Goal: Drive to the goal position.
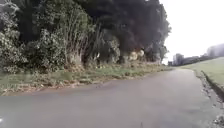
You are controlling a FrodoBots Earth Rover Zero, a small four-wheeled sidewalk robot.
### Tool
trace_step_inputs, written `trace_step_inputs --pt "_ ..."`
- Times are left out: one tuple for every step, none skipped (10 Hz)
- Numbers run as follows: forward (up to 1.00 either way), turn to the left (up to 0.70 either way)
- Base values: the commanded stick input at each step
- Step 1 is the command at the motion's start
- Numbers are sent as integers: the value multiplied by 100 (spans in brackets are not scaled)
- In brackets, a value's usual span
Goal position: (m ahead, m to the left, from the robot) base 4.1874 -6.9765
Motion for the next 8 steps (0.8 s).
trace_step_inputs --pt "67 -34" --pt "67 -34" --pt "67 -34" --pt "68 -34" --pt "67 -34" --pt "67 -34" --pt "67 -33" --pt "67 -34"
